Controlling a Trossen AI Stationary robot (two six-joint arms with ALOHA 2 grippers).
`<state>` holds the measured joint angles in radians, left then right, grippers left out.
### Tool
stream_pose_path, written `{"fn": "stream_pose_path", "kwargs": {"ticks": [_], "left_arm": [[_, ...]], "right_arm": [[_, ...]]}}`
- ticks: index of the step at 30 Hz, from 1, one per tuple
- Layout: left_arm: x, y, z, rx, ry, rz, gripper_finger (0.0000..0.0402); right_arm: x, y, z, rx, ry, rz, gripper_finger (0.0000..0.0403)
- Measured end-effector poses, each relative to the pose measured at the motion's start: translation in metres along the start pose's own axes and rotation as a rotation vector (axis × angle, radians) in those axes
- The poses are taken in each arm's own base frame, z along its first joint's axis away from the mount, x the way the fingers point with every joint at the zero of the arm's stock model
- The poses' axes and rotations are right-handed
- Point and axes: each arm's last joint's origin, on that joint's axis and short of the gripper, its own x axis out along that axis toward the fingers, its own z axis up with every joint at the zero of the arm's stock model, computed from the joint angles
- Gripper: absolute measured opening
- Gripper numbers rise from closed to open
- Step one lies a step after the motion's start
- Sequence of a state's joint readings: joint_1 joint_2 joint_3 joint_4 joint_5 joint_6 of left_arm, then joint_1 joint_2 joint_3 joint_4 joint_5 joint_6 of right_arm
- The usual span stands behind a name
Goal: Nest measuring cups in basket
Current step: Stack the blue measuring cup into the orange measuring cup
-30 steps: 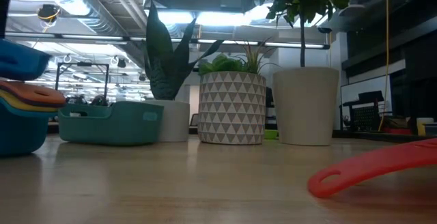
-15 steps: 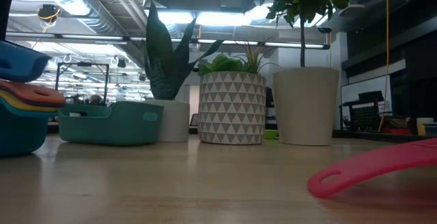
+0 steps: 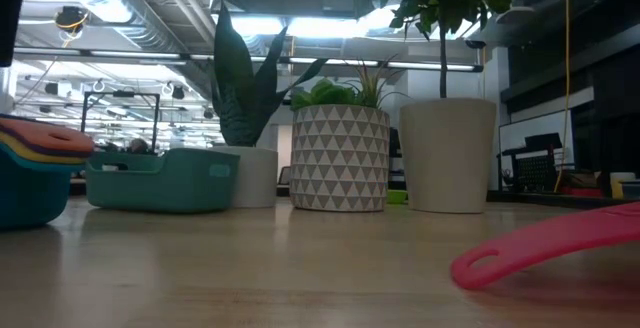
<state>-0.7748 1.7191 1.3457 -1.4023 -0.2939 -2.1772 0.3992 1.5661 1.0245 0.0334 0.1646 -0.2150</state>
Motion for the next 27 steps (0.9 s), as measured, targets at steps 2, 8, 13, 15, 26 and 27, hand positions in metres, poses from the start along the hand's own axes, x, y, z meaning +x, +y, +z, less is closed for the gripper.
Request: {"fn": "stream_pose_path", "kwargs": {"ticks": [2,8,13,15,26,27], "left_arm": [[-0.001,-0.001,-0.005,0.037,0.029,-0.024,0.0085],[-0.006,-0.003,-0.024,0.159,0.217,-0.084,0.0086],[-0.013,-0.005,-0.042,0.189,0.307,-0.196,0.0081],[-0.015,-0.006,-0.048,0.194,0.328,-0.232,0.0081],[0.013,-0.019,-0.078,0.22,0.302,-0.206,0.0081],[0.015,-0.02,-0.079,0.22,0.298,-0.199,0.0081]], "right_arm": [[0.0,0.0,0.0,0.0,0.0,0.0,0.0094],[0.0,0.0,0.001,0.002,-0.01,-0.002,0.0094],[0.0,-0.002,0.006,0.013,-0.066,-0.015,0.0094],[0.0,-0.005,0.01,0.026,-0.105,-0.022,0.0094],[0.025,-0.02,0.006,0.083,-0.222,-0.023,0.0094],[0.031,-0.02,0.002,0.084,-0.217,-0.026,0.0094]]}}
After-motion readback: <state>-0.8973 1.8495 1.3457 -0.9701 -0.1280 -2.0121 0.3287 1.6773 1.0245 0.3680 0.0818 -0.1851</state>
